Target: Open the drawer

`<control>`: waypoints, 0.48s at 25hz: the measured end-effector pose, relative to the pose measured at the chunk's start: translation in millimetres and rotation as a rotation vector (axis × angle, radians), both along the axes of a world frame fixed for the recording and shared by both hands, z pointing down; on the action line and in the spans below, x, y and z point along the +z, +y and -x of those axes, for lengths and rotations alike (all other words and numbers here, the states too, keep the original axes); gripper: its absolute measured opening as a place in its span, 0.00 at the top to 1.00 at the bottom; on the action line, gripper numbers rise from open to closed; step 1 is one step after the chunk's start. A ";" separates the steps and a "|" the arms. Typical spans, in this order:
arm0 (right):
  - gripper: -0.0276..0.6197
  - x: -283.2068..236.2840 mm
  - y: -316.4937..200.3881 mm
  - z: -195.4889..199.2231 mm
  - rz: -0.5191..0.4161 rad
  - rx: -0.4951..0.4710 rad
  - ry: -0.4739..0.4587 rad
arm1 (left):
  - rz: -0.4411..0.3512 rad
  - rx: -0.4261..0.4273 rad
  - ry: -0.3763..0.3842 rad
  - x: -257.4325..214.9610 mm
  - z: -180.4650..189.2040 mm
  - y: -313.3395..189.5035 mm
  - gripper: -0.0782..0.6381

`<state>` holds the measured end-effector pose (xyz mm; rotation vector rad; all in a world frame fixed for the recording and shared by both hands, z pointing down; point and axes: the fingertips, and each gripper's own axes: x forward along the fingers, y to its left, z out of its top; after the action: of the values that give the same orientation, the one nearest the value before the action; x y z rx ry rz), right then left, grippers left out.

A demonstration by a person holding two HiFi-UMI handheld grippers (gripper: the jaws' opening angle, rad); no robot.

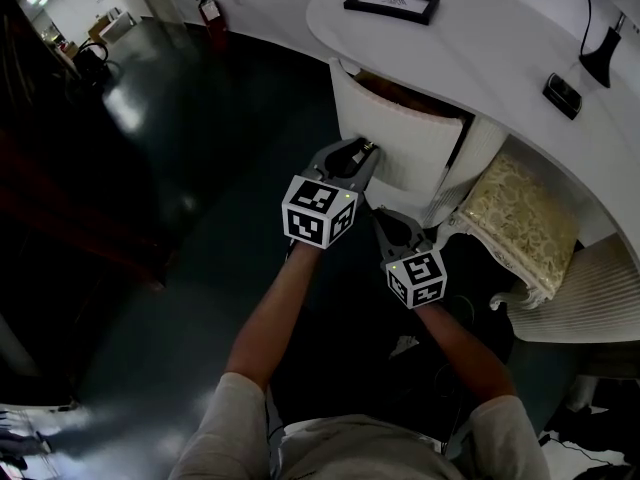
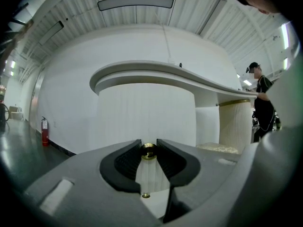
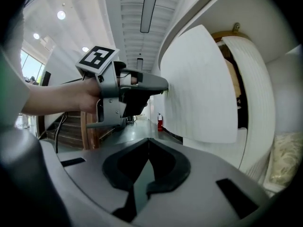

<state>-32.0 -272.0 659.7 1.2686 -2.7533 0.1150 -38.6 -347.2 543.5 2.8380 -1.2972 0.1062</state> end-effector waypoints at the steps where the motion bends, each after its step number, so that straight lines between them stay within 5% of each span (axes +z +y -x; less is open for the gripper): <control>1: 0.93 -0.1 -1.5 -2.0 0.003 0.008 -0.006 | -0.001 -0.001 0.000 0.0 0.4 0.1 0.74; 12: 0.93 11.1 -5.9 -8.8 0.020 0.022 0.011 | -0.016 -0.005 0.013 0.0 1.5 -0.4 0.74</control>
<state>-23.2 -277.9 670.7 1.2904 -2.7231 0.1368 -40.0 -347.6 543.5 2.8436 -1.3091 0.0775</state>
